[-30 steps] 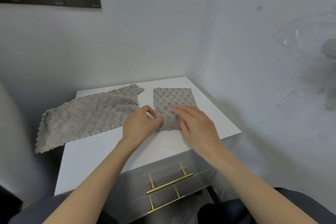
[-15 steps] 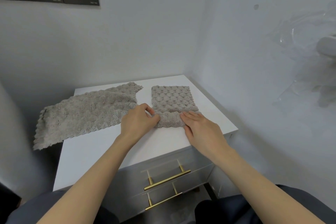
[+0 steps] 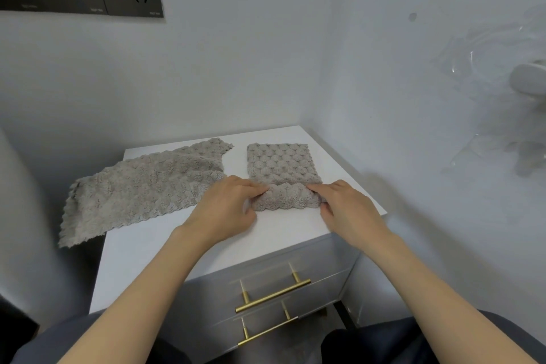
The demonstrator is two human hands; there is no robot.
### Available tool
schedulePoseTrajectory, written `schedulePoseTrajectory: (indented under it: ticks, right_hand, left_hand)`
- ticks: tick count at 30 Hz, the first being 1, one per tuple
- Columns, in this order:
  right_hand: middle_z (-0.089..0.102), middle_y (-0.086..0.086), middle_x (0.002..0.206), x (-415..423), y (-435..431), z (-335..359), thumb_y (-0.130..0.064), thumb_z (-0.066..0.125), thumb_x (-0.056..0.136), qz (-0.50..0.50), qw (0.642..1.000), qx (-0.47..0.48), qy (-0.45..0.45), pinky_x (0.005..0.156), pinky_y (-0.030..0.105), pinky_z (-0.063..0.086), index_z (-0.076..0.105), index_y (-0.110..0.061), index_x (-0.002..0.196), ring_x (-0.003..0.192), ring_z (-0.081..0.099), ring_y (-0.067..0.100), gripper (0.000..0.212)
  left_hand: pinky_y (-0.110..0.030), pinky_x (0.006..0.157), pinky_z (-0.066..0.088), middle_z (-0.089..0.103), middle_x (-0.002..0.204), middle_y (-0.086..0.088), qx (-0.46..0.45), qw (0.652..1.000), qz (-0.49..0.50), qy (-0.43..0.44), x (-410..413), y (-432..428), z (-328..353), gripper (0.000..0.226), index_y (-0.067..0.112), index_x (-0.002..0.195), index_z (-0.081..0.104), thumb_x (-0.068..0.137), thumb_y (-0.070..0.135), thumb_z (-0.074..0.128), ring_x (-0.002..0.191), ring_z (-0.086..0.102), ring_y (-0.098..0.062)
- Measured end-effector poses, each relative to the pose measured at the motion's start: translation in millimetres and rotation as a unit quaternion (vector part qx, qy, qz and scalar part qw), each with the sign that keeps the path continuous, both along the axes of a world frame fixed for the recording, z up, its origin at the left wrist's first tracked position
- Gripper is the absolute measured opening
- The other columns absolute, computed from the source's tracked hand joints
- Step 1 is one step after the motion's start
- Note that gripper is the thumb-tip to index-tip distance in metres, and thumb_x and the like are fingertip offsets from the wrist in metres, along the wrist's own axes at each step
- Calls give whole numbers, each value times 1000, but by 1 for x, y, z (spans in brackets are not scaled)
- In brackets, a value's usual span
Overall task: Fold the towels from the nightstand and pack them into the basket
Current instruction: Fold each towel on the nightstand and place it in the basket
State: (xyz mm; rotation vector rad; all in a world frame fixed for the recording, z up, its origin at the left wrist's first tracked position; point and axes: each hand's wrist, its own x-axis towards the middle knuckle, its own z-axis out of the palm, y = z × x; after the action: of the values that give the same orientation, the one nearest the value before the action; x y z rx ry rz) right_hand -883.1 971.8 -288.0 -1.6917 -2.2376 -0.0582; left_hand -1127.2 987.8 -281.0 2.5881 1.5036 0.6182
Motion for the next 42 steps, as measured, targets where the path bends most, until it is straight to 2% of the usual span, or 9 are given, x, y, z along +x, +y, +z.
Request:
schedulePoseTrajectory:
  ticks: [4,9,13,17,21,29,31,35,42]
  right_hand:
    - [65,-5,108,0,6,-1,-15,39,99,10,996,-14,87,75,30,41,54,-25,132,101,45,12,38]
    - [61,0,92,0,14,3,-17,43,100,-14,960,-59,273,70,24,34,60,-18,110,88,51,18,20]
    - [55,-8,77,-2,15,9,-20,50,98,-49,941,-62,329,59,10,35,57,-19,92,67,48,10,9]
    - [59,-3,85,-5,14,10,-28,47,99,-85,943,-66,314,70,26,38,59,-15,97,81,53,15,18]
    - [59,-4,87,-7,13,10,-33,48,98,-138,946,-82,280,78,35,43,58,-17,104,90,55,20,21]
    - [64,0,90,-17,11,7,-31,51,96,-195,966,-12,169,76,37,44,54,-18,102,101,49,25,15]
    - [63,1,100,-22,9,9,-17,54,94,-156,976,60,142,77,36,42,59,-16,104,104,46,23,11]
    - [66,5,118,-39,1,12,10,56,83,-1,986,128,111,97,33,42,67,-10,115,115,56,25,39]
    - [27,4,156,-66,-11,-4,-6,41,98,91,993,53,-51,117,29,-4,30,-10,149,147,18,20,51]
  left_hand:
    - [-30,96,42,64,123,11,0,1000,1,-12,-4,-1,3,44,31,132,56,88,31,61,117,52,-14]
    - [-26,70,46,71,92,5,-96,986,37,-134,-2,3,6,18,26,97,71,93,37,57,76,62,-12]
    - [-29,55,27,44,60,4,-137,968,82,-195,2,6,6,41,4,72,52,93,39,55,60,43,-16]
    - [-26,51,25,43,57,1,-163,945,131,-250,7,9,2,46,-2,79,62,92,42,56,51,34,-11]
    - [-27,57,37,61,64,-7,-154,941,167,-253,12,11,-2,42,6,79,68,89,46,58,58,51,-14]
    - [-27,60,41,62,66,7,-126,942,232,-208,19,15,-8,30,15,74,62,84,44,60,73,61,-19]
    - [-28,63,44,64,70,6,-122,943,235,-202,20,15,-8,28,17,76,61,84,44,59,75,61,-18]
    - [-30,67,46,67,75,2,-120,945,232,-197,21,16,-7,31,12,80,62,84,43,59,77,62,-19]
    - [-29,63,44,62,70,1,-128,947,226,-189,20,17,-5,31,14,76,59,84,43,59,77,63,-22]
